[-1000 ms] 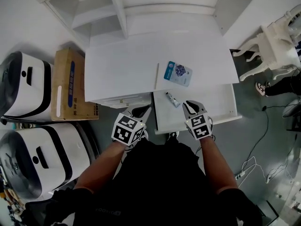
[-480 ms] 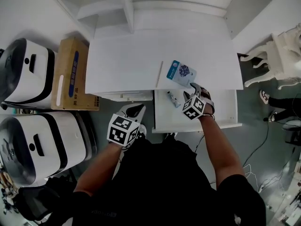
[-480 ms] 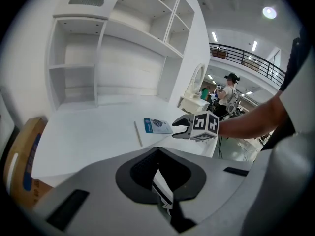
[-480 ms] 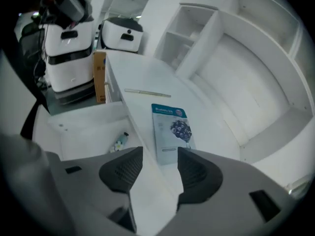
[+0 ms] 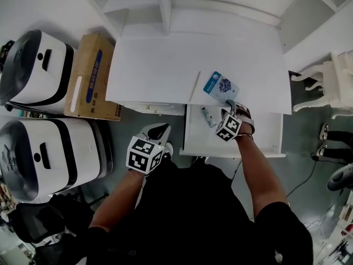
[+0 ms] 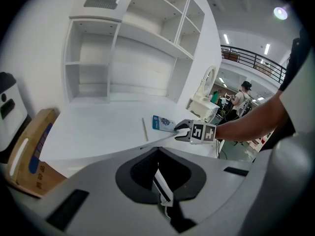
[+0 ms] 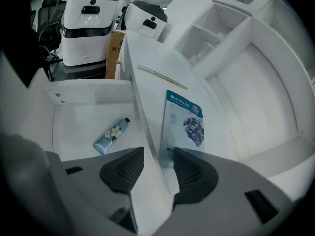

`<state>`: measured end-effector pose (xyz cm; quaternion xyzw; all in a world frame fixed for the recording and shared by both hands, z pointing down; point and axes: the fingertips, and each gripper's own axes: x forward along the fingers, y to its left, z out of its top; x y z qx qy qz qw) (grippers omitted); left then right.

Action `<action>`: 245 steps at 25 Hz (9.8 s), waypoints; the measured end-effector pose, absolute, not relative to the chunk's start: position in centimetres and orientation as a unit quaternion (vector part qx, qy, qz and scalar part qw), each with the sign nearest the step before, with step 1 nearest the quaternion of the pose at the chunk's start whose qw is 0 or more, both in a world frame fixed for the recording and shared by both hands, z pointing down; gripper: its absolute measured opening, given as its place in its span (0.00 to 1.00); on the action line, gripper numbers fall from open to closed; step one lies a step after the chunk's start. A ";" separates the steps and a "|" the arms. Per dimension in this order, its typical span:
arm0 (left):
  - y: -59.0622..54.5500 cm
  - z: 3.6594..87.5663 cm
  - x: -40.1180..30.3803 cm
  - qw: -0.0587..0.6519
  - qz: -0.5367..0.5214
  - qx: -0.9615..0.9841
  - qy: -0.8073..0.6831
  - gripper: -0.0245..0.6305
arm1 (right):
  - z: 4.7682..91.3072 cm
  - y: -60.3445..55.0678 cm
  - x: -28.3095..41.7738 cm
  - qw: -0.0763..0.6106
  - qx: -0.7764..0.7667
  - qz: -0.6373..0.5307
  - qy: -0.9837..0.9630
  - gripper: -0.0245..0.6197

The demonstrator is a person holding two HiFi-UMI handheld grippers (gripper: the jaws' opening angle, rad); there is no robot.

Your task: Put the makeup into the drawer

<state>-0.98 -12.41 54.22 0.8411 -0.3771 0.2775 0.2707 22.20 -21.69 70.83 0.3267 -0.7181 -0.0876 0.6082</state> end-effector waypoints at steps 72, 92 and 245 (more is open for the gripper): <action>-13.3 55.1 3.6 0.263 0.285 0.871 -0.300 0.05 | 66.1 -13.6 26.1 0.420 0.447 0.255 -0.748 0.08; -12.5 54.8 2.4 0.278 0.288 0.836 -0.376 0.05 | 77.4 -10.7 20.2 0.526 0.264 0.247 -0.769 0.08; -14.1 53.2 -4.0 0.252 0.259 0.867 -0.344 0.05 | 61.1 -19.2 16.2 0.330 0.437 0.230 -0.805 0.11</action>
